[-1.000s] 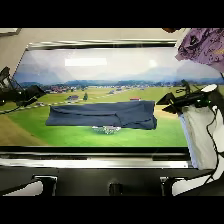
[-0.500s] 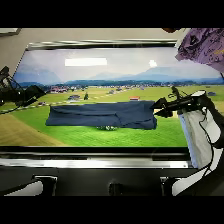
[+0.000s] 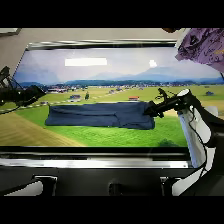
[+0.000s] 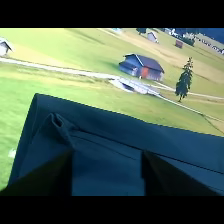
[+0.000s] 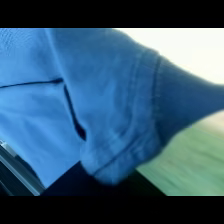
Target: Fold the clothes and pants, and hang the long-sleeved shirts on hangers.
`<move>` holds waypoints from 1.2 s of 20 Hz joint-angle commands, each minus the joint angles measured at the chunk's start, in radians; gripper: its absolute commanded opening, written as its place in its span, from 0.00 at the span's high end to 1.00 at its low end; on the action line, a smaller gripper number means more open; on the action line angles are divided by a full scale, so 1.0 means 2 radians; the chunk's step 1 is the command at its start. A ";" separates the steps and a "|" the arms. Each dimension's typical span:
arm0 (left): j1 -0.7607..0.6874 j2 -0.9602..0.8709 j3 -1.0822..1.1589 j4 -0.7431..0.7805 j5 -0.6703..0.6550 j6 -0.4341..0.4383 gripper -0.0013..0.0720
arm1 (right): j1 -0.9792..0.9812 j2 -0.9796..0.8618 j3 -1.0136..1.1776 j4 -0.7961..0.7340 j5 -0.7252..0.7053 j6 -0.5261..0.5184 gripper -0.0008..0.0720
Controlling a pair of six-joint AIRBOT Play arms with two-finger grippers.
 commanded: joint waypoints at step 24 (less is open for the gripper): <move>-0.478 -0.405 0.326 -0.248 0.127 -0.069 0.96 | 0.005 0.186 0.274 -0.171 0.214 0.323 0.95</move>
